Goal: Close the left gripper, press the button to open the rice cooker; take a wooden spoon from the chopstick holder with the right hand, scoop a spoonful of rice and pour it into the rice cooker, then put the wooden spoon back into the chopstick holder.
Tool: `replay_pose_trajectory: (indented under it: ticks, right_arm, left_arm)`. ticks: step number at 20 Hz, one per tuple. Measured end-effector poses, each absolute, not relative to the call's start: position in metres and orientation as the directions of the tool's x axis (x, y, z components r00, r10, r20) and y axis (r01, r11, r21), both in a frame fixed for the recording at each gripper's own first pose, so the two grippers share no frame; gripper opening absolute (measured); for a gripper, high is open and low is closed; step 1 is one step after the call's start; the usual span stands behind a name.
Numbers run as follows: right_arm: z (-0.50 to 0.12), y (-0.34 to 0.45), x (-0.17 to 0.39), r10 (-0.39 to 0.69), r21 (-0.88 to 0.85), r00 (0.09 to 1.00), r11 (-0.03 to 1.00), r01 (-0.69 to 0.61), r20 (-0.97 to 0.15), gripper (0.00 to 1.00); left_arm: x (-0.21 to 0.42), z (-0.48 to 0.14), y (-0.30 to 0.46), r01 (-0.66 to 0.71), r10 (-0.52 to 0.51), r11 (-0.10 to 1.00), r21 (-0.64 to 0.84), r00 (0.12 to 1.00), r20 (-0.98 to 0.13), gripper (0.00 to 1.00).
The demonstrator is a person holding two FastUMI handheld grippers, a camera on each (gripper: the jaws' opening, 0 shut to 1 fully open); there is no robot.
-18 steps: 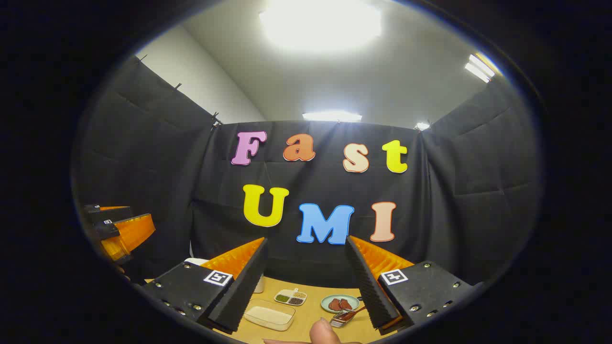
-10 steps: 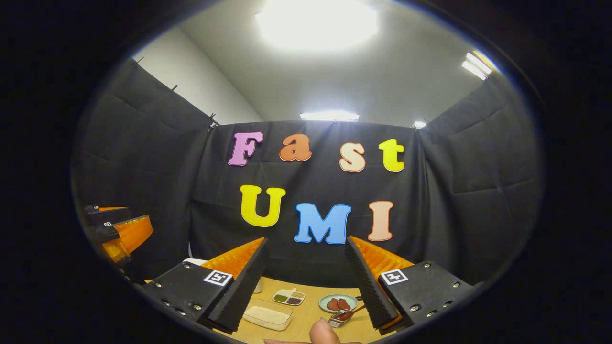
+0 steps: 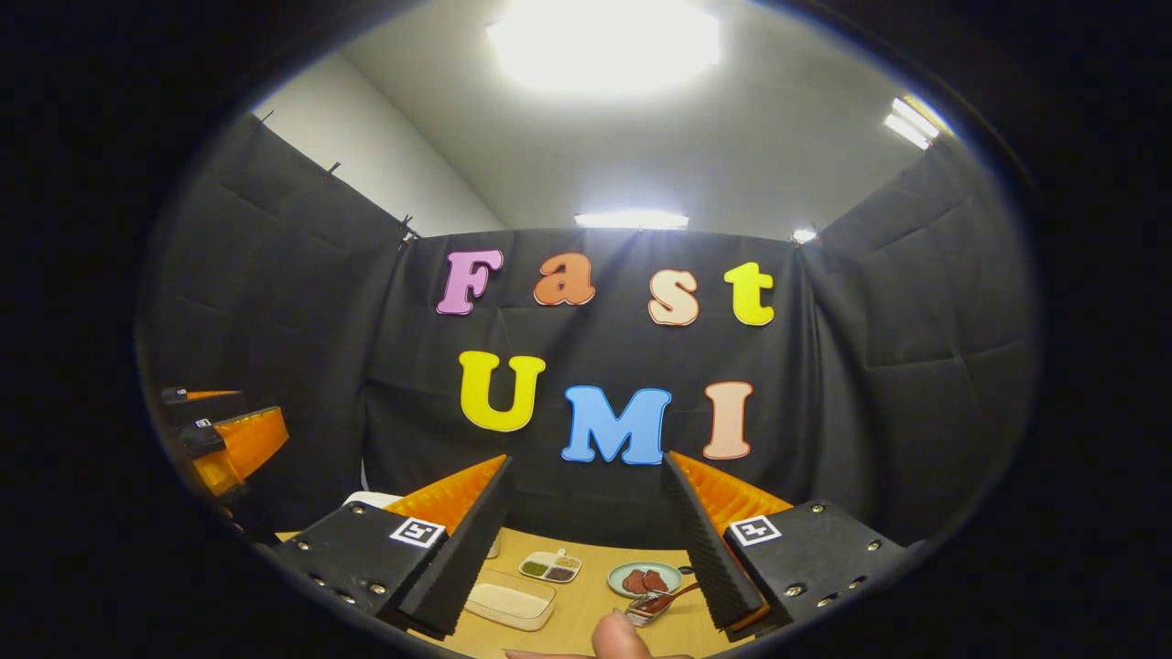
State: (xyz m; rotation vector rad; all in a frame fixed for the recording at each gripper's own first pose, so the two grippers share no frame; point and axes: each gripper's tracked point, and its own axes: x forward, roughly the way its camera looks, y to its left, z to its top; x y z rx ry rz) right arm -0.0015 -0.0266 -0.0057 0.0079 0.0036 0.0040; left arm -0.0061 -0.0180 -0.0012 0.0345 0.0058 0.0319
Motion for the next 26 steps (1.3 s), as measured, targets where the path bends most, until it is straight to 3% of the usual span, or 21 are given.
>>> replay_pose_trajectory:
  ticks: [11, 13, 14, 15, 17, 21, 26]
  right_arm:
    - [-0.022, -0.052, 0.001, 0.044, 0.025, 0.999, 0.999, -0.044, -0.021, 0.97]
    - [-0.024, -0.053, 0.004, 0.057, 0.053, 0.998, 0.997, -0.056, -0.013, 0.97]
    - [-0.026, -0.054, 0.005, 0.063, 0.065, 0.998, 0.996, -0.061, -0.019, 0.97]
    - [-0.027, -0.05, 0.005, 0.077, 0.076, 0.997, 0.994, -0.075, -0.015, 0.97]
    - [-0.024, -0.049, 0.013, 0.064, 0.082, 0.998, 0.995, -0.064, -0.001, 0.97]
    - [-0.028, -0.025, 0.032, 0.027, 0.067, 1.0, 0.997, -0.027, 0.007, 0.97]
    - [-0.022, 0.019, 0.063, -0.042, 0.033, 0.999, 0.999, 0.042, -0.009, 0.97]
  left_arm:
    - [-0.003, -0.04, -0.028, -0.099, 0.101, 0.995, 0.026, 0.991, -0.092, 0.92]
    - [-0.002, -0.043, -0.022, -0.126, 0.131, 0.991, 0.056, 0.987, -0.098, 1.0]
    - [-0.001, -0.045, -0.024, -0.129, 0.135, 0.99, 0.061, 0.986, -0.101, 0.91]
    - [0.0, -0.043, -0.024, -0.13, 0.136, 0.989, 0.064, 0.986, -0.093, 0.99]
    - [0.009, -0.044, -0.019, -0.128, 0.134, 0.989, 0.068, 0.988, -0.077, 0.92]
    - [0.049, -0.07, 0.012, -0.116, 0.12, 0.992, 0.049, 0.99, -0.081, 0.92]
    - [0.124, -0.131, 0.091, -0.139, 0.142, 0.99, 0.028, 0.978, -0.156, 0.56]
